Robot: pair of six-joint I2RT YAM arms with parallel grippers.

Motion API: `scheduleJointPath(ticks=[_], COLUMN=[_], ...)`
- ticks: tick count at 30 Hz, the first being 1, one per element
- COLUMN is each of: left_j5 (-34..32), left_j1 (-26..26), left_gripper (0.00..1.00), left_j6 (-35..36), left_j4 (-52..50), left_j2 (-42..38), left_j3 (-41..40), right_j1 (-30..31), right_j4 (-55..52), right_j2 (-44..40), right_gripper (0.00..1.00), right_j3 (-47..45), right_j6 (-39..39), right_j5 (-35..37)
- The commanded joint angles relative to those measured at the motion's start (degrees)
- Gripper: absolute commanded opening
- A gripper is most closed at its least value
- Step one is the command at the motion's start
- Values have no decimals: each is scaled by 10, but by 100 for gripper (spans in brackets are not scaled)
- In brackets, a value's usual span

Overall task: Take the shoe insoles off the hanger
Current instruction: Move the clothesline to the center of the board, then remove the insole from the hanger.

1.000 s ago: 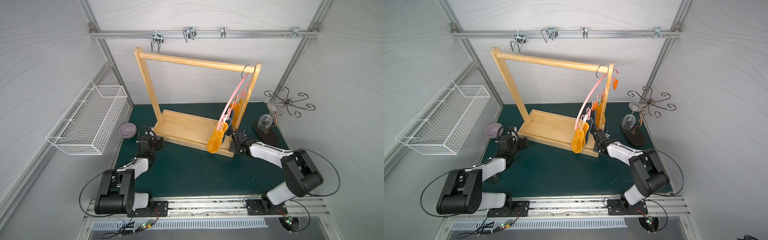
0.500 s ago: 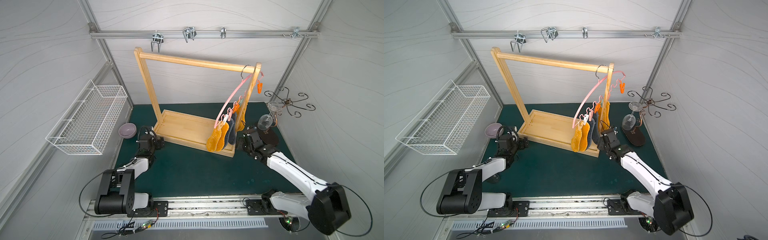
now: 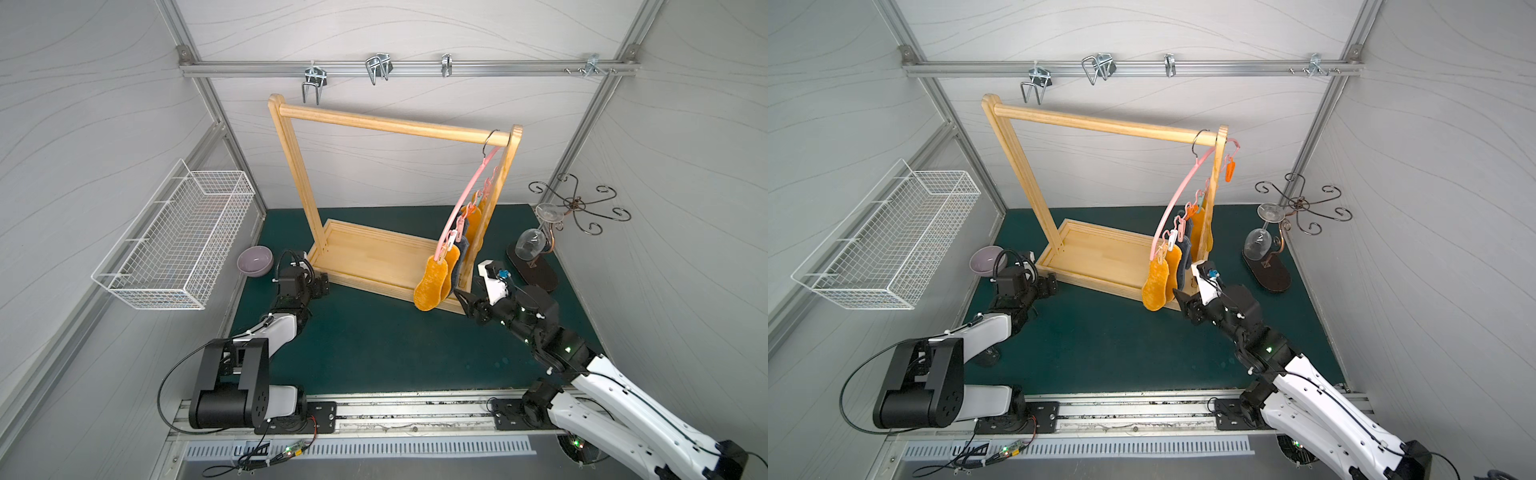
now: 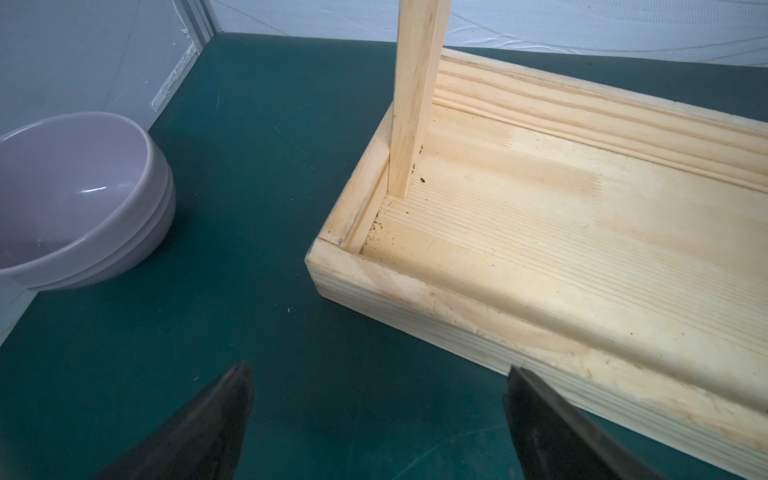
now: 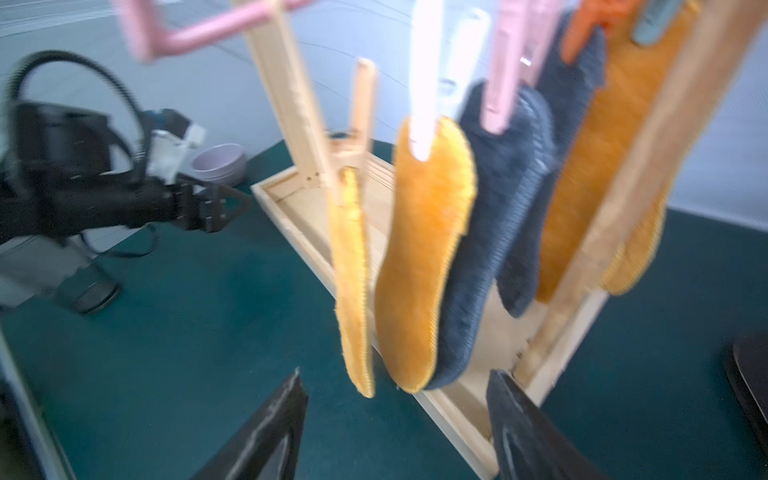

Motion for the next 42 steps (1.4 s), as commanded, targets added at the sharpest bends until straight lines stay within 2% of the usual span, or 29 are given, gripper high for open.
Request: scheduleJointPath(ticks=[1, 3, 6, 14, 23, 25, 29, 31, 35, 37, 40, 42], left_j5=[7, 6, 12, 11, 32, 39, 76, 123, 147, 169, 240, 257], left_j1=[4, 4, 4, 4, 4, 4, 4, 4, 4, 5, 4, 4], left_gripper=[100, 100, 100, 100, 100, 100, 100, 100, 100, 100, 100, 100], left_j6=[7, 7, 8, 11, 24, 27, 26, 27, 24, 22, 18, 5], left_j4=[-7, -8, -6, 0, 3, 4, -7, -28, -40, -90, -170, -212], left_j2=[0, -1, -5, -13, -17, -21, -38, -55, -74, -72, -69, -73], left_j3=[25, 24, 22, 16, 11, 8, 1, -2, 0, 30, 88, 129], right_j1=[4, 4, 4, -1, -4, -4, -4, -4, -3, -2, 0, 2], right_j4=[86, 110, 128, 239, 303, 318, 338, 345, 350, 348, 333, 327], right_j2=[10, 34, 80, 133, 196, 205, 210, 211, 206, 204, 196, 187], right_gripper=[71, 72, 73, 74, 74, 67, 33, 24, 14, 13, 10, 10], right_j3=[-23, -24, -11, -45, -53, -53, -53, -54, -52, -49, -44, -44], right_j6=[-90, -94, -106, -123, -94, -92, -77, -72, -56, -49, -42, -35], right_j5=[-113, -134, -130, -30, -48, -59, -81, -93, -112, -122, -141, -142])
